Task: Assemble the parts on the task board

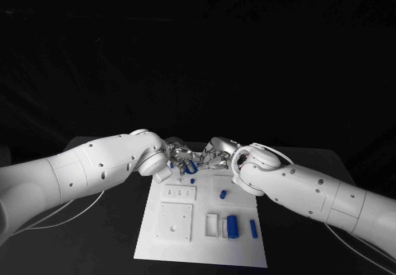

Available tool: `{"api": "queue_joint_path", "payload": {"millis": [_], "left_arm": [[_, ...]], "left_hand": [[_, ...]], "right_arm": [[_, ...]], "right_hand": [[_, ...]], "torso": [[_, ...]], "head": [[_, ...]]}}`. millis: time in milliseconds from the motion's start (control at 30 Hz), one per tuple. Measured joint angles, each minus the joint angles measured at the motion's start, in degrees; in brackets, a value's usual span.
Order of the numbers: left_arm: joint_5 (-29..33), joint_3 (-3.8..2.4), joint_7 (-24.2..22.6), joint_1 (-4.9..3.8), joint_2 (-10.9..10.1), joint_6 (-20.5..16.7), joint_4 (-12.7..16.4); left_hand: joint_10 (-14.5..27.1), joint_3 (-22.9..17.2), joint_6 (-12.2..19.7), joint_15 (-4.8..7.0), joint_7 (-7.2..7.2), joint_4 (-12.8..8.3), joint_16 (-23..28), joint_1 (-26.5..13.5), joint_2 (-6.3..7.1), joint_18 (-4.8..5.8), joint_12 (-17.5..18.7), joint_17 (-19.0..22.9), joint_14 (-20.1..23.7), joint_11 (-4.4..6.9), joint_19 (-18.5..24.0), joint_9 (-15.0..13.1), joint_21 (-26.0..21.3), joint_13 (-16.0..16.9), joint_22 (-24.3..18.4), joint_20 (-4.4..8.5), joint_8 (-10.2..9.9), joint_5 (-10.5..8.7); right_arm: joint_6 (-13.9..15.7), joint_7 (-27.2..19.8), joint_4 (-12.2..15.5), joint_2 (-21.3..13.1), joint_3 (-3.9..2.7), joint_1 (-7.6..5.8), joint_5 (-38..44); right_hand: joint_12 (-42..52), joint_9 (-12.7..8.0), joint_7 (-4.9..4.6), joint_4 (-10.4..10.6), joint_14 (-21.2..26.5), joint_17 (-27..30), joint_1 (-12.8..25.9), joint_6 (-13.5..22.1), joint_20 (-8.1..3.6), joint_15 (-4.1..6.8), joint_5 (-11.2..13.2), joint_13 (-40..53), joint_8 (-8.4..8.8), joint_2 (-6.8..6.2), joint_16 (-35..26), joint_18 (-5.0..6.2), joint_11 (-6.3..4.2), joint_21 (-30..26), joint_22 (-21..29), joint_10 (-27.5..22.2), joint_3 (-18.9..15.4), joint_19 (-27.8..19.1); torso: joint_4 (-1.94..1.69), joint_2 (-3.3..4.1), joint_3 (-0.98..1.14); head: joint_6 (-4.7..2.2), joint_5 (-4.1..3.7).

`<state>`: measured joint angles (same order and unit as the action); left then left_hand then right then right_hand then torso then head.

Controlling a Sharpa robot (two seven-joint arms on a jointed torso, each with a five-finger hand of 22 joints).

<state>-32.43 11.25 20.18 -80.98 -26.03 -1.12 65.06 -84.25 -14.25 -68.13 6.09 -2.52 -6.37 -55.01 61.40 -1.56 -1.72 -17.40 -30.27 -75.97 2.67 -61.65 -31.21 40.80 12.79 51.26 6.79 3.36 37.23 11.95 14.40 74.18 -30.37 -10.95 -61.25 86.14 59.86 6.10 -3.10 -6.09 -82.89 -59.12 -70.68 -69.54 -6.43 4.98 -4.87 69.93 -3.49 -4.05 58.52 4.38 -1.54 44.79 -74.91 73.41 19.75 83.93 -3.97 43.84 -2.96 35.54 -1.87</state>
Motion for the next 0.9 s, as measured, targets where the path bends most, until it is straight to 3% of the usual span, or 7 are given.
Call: {"api": "queue_joint_path", "payload": {"millis": [700, 733, 833, 867, 900], "left_arm": [[-0.5, -0.06, -0.3, 0.26, -0.7, -1.0, 1.2], [-0.6, -0.06, -0.3, 0.26, -0.7, -1.0, 1.2], [-0.7, -0.08, -0.4, 0.27, -0.8, -1.0, 1.3], [-0.8, -0.08, -0.4, 0.27, -0.9, -1.0, 1.3], [-0.9, -0.10, -0.4, 0.27, -1.1, -1.0, 1.3]], "left_hand": [[-0.1, 0.2, -0.2, 0.23, -0.21, -0.5, -2.9, -0.6, 0.59, -0.01, -0.8, 1.4, 0.7, 0.09, -0.4, -2.8, -2.0, 0.9, 4.7, 0.39, 0.4, 0.35], [-0.1, 0.2, -0.2, 0.23, -0.21, -0.5, -2.9, -0.6, 0.59, -0.01, -0.8, 1.4, 0.7, 0.09, -0.4, -4.0, -2.0, 0.9, 4.7, 0.39, 0.4, 0.35], [0.0, 0.2, -0.2, 0.23, -0.21, -0.5, -3.3, -0.6, 0.58, -0.01, -0.8, 1.5, 0.7, 0.20, -0.4, -4.1, -2.4, 0.9, 5.3, 0.39, 0.4, 0.35], [0.1, 0.2, -0.2, 0.23, -0.21, -0.5, -3.3, -0.6, 0.58, -0.01, -0.8, 1.5, 0.7, 0.25, -0.4, -6.9, -2.4, 0.9, 5.3, 0.39, 0.4, 0.35], [0.1, 0.2, -0.2, 0.23, -0.21, -0.5, -3.3, -0.6, 0.58, -0.01, -1.1, 1.6, 0.7, 0.25, -0.4, -7.0, -2.4, 0.9, 5.5, 0.42, 0.4, 0.47]], "right_arm": [[0.1, -1.0, 0.4, -0.9, -0.01, 0.38, -0.1], [0.1, -1.0, 0.4, -1.0, -0.01, 0.40, -0.1], [0.1, -1.0, 0.4, -1.1, 0.00, 0.45, -0.2], [0.1, -1.0, 0.4, -1.2, 0.02, 0.47, -0.2], [0.1, -1.0, 0.2, -1.4, 0.04, 0.53, -0.2]], "right_hand": [[0.0, -0.5, -0.12, 0.5, 0.0, 0.1, -0.3, 0.1, 0.00, 0.00, 0.0, -0.1, 0.04, -0.35, 0.0, 0.00, 0.00, 0.0, 0.0, 0.0, 0.0, 0.0], [0.0, -0.5, -0.12, 0.6, 0.0, 0.1, -0.1, 0.1, 0.00, 0.00, 0.0, -0.2, 0.04, -0.56, 0.0, -0.01, 0.00, 0.0, 0.0, 0.0, 0.1, 0.0], [0.0, -0.5, -0.12, 0.7, 0.0, 0.1, 0.0, 0.1, 0.00, 0.00, 0.0, -0.2, 0.04, -0.65, -0.2, 0.00, 0.00, 0.0, 0.0, 0.0, 0.2, 0.0], [0.0, -0.5, -0.15, 0.9, 0.0, 0.1, -0.3, 0.2, 0.00, 0.00, -0.3, -0.3, 0.03, -0.88, -0.2, 0.00, 0.00, -0.2, 0.0, 0.0, 0.3, 0.0], [0.0, -0.3, -0.27, 1.2, 0.0, 0.1, -0.3, 0.3, 0.00, 0.00, -0.4, -0.3, -0.18, -0.87, -0.2, 0.00, 0.12, -0.2, 0.0, -0.1, 0.3, 0.0]], "torso": [[0.04, 0.01, 0.06], [0.04, 0.01, 0.05], [0.04, 0.02, 0.04], [0.04, 0.01, 0.04], [0.04, 0.02, 0.04]], "head": [[0.12, 0.13], [0.12, 0.13], [0.15, 0.13], [0.16, 0.13], [0.16, 0.13]]}}
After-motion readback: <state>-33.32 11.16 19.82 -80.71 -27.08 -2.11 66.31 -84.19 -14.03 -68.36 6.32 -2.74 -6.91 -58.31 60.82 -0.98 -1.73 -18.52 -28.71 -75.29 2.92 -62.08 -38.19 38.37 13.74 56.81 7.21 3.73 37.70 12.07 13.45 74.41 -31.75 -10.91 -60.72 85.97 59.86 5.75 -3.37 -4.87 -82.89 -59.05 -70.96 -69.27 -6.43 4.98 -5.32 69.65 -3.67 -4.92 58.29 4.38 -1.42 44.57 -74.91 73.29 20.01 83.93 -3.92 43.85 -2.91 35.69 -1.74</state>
